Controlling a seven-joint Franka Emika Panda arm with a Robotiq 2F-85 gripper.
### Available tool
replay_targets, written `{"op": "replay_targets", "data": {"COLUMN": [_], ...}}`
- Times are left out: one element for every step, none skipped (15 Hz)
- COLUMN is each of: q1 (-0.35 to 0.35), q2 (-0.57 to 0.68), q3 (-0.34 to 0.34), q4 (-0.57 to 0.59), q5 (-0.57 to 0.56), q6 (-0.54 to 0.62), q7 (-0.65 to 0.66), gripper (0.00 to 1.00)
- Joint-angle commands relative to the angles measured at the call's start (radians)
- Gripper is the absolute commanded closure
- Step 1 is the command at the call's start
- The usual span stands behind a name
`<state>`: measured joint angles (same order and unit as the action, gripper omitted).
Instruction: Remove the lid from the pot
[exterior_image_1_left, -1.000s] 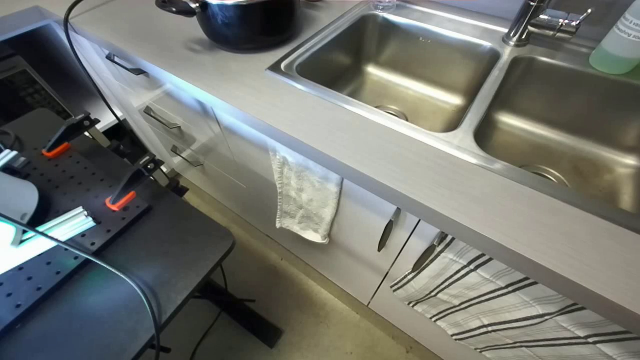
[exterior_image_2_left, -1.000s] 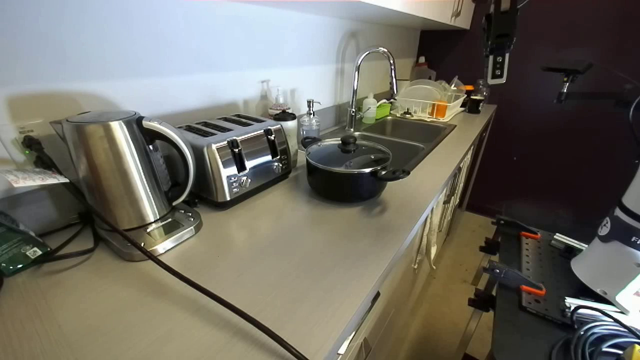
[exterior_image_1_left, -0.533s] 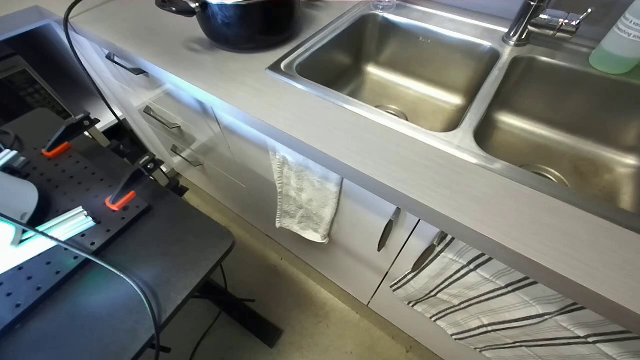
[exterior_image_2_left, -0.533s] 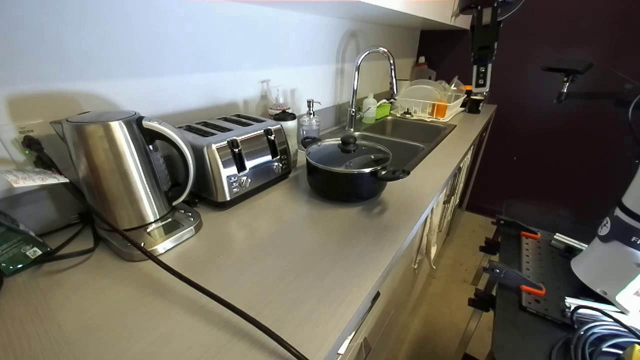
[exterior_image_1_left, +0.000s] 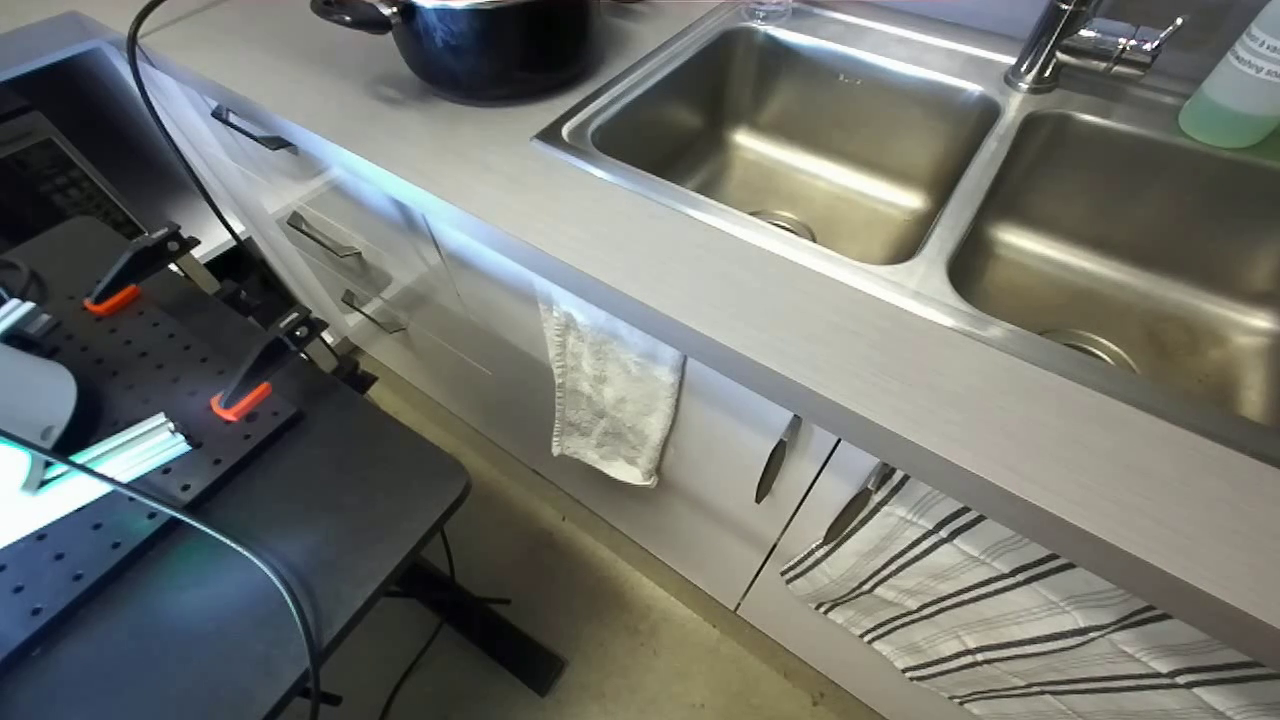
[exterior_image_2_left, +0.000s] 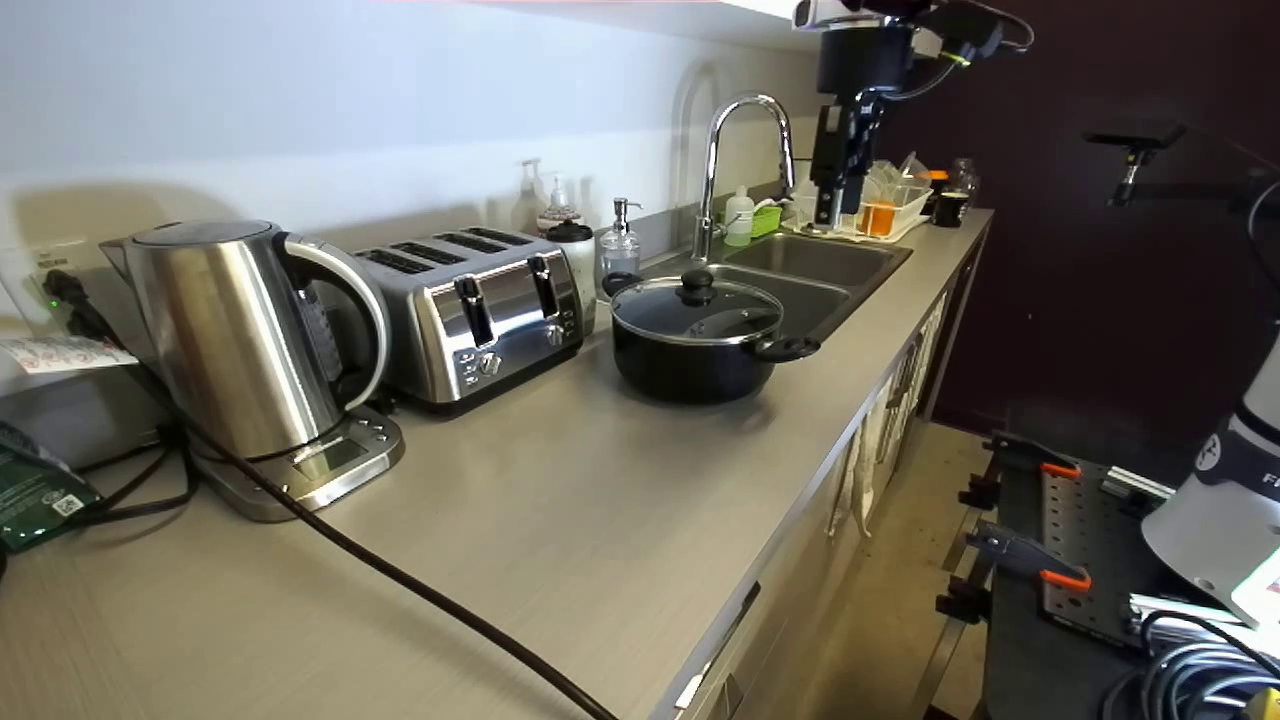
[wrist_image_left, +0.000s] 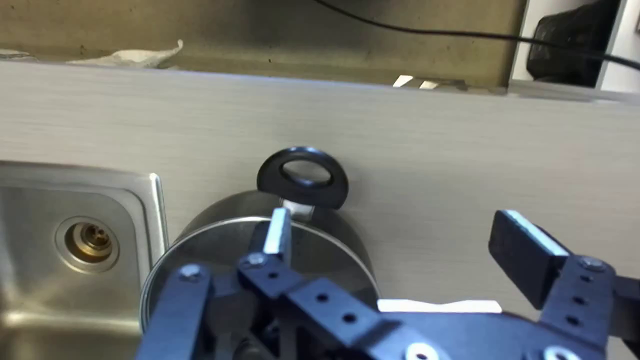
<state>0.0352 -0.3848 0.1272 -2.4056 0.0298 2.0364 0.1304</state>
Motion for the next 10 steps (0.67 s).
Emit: {"op": "replay_targets", "data": {"q1": [-0.028, -0.037, -0.047, -0.053, -0.059, -0.065, -0.068, -0.071, -0.074, -0.076], "q2": [0.104, 0.131, 0.153, 0.177, 0.202, 0.228, 0.247, 0.268, 0.285, 0.303], "q3": [-0.013, -0.016, -0.018, -0.022, -0.027, -0.032, -0.036, -0.042, -0.046, -0.052], "q4": [0.031, 0.037, 0.040, 0.047, 0.057, 0.069, 0.076, 0.085, 0.090, 0.098], "q5": [-0.053, -0.070, -0.090, -0.101, -0.113, -0.122, -0.129, -0.138, -0.150, -0.163], "q6": [0.161, 0.203, 0.249, 0.280, 0.307, 0.326, 0.345, 0.358, 0.380, 0.396], "q7": [0.051, 0.062, 0.079, 0.088, 0.101, 0.114, 0.125, 0.135, 0.149, 0.160], "gripper": [0.00, 0.00, 0.00, 0.00, 0.00, 0.00, 0.00, 0.00, 0.00, 0.00]}}
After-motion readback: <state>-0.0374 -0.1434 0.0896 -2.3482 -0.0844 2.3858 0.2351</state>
